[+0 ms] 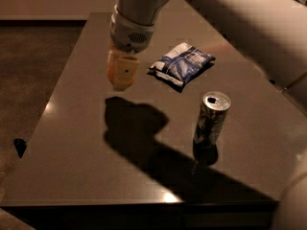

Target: Move orange near blue chip bag

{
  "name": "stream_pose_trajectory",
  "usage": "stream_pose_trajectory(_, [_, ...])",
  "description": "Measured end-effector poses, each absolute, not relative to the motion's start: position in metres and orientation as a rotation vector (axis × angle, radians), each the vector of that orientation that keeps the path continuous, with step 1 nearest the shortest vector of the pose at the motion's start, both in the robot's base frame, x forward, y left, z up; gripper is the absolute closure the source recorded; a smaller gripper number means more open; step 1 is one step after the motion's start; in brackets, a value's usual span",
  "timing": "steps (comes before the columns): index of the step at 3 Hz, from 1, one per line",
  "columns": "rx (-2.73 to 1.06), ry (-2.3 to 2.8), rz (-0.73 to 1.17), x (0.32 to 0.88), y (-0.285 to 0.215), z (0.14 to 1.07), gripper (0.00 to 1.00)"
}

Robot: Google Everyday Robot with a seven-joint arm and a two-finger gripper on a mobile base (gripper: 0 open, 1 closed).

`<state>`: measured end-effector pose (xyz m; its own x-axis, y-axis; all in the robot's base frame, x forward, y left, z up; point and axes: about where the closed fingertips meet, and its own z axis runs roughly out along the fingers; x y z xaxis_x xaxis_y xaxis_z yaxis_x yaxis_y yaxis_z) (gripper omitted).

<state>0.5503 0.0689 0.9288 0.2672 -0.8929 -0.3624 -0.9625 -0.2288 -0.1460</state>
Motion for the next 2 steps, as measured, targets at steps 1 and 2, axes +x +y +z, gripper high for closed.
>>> stream_pose_trajectory(1, [-2.150,1.790,0.181,0.591,0.012,0.932,1.00])
stream_pose_trajectory(2, [-2.065,1.880,0.113,0.621,-0.043,0.934,1.00])
